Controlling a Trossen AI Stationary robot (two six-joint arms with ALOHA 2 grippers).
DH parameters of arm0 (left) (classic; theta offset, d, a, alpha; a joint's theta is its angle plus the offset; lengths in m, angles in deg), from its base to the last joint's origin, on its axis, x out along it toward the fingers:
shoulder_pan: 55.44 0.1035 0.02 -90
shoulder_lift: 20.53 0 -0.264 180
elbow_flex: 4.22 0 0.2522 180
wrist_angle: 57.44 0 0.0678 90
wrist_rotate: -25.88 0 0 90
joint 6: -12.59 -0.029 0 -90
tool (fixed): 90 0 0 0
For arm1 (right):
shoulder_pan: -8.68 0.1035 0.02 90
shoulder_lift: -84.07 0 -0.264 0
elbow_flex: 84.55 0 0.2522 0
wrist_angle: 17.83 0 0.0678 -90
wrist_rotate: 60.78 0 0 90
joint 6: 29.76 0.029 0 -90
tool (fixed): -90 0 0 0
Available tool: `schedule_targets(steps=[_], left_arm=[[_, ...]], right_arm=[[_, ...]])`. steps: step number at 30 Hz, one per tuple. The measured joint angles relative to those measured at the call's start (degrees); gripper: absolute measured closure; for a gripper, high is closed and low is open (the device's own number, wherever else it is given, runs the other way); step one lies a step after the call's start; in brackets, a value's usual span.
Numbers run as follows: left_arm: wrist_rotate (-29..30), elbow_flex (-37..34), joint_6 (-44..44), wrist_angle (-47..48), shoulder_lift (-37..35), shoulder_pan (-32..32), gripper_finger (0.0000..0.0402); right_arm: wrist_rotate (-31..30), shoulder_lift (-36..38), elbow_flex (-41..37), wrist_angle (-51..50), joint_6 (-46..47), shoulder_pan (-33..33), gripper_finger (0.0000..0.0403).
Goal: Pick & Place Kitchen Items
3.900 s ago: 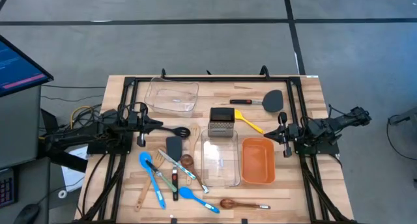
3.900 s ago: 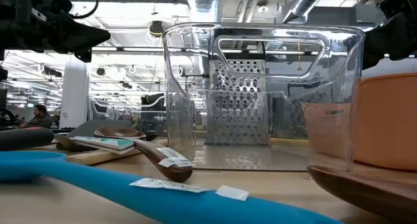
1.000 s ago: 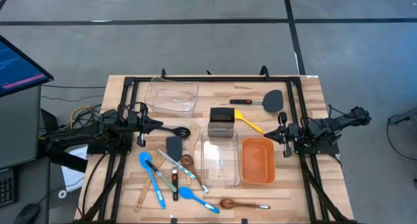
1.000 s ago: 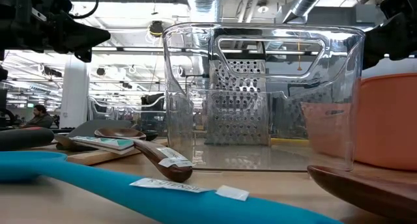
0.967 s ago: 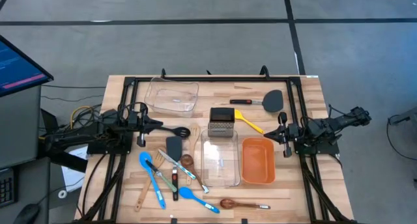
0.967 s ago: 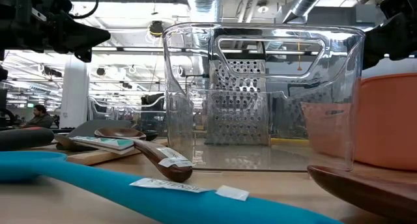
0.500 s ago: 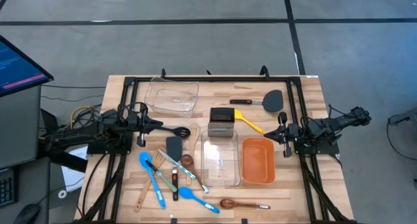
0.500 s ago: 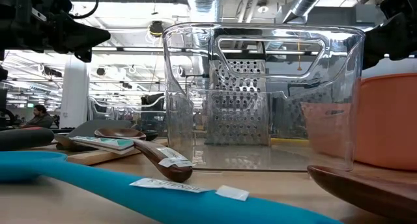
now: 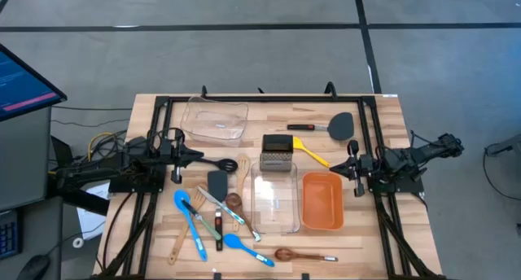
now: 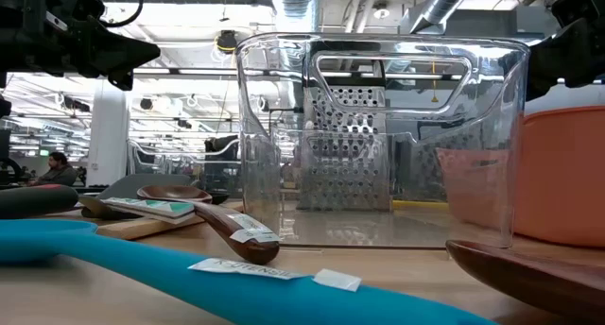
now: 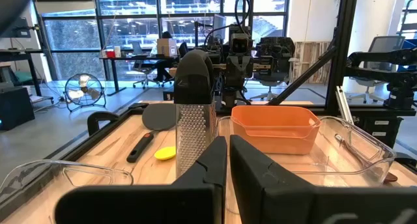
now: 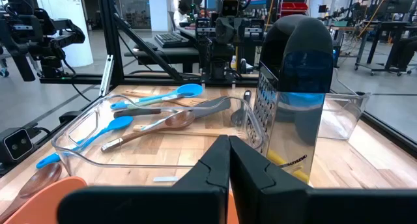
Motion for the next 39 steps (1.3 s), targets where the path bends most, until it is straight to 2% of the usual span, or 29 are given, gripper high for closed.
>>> schedule_targets(steps=[39], left_arm=[[0.0, 0.0, 0.0, -0.9, 0.0, 0.0, 0.0394]], right_arm=[[0.0, 0.0, 0.0, 0.0, 0.0, 0.0, 0.0403]])
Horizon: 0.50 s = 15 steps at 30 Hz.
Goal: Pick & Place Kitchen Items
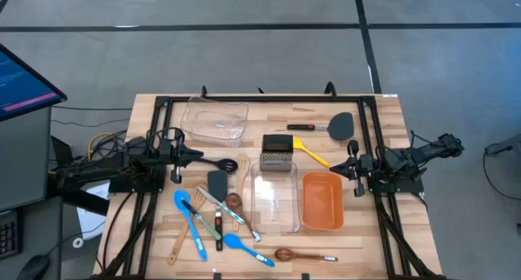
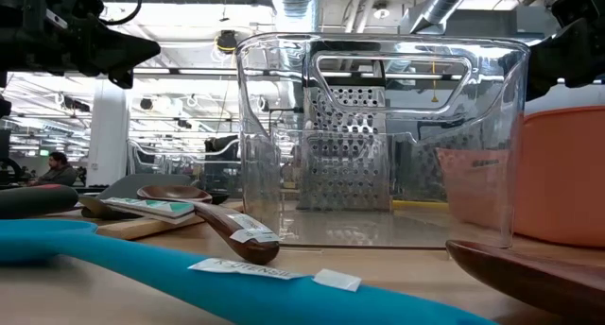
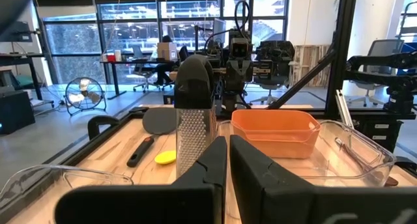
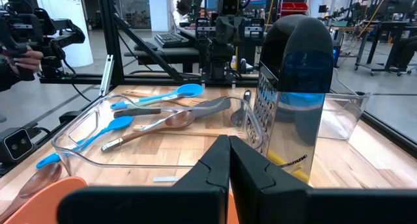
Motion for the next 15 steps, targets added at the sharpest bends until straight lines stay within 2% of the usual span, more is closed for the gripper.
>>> schedule_targets(steps=[15], left_arm=[[0.0, 0.0, 0.0, -0.4, 0.0, 0.0, 0.0394]], right_arm=[[0.0, 0.0, 0.0, 0.0, 0.0, 0.0, 0.0403]])
